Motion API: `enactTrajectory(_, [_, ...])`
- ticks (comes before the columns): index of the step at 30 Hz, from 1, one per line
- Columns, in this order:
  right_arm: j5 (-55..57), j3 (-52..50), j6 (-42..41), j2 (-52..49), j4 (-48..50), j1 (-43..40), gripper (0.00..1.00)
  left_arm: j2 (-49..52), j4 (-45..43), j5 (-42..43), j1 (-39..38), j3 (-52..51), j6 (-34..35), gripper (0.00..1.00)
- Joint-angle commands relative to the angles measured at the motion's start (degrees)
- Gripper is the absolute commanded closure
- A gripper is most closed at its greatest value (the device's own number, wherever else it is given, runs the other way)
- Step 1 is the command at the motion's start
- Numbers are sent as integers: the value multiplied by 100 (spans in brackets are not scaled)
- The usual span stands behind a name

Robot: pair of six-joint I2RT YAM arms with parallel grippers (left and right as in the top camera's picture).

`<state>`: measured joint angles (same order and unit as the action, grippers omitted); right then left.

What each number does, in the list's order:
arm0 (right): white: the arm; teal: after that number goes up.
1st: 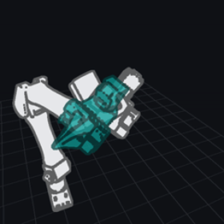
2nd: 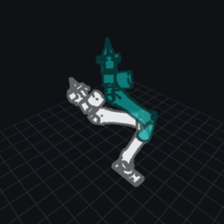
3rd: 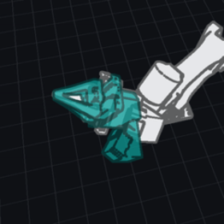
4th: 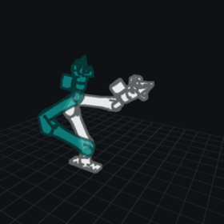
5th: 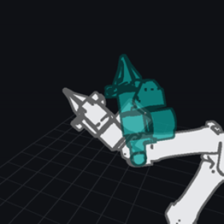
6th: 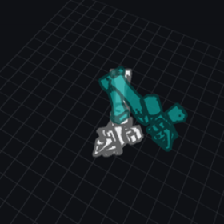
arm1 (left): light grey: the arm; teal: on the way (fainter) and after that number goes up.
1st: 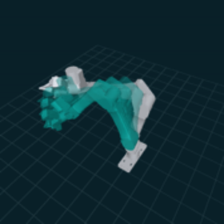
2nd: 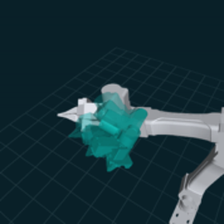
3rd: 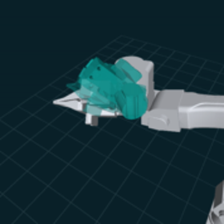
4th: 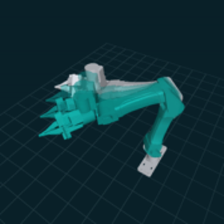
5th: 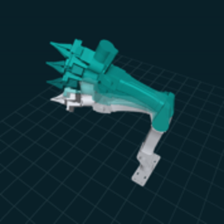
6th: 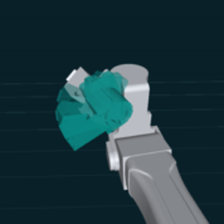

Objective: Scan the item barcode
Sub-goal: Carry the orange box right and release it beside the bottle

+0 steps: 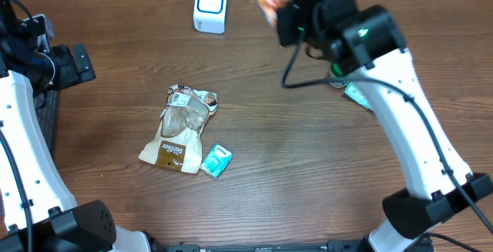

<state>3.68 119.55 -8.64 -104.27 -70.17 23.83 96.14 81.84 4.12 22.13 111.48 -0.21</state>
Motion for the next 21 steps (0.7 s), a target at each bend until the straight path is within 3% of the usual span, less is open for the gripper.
enactTrajectory(1, [-938,-304,-509,-234,-533,-463,96,-15,-2,37,-17,63,-96,0])
enactTrajectory(10, [-1001,-2826,-509,-313,101,-1344,96,-15,-2,37,-17,63,-96,0])
enactTrajectory(21, [-481,-3530,-514,-315,273,-1429,96,-15,-2,37,-17,63,-96,0])
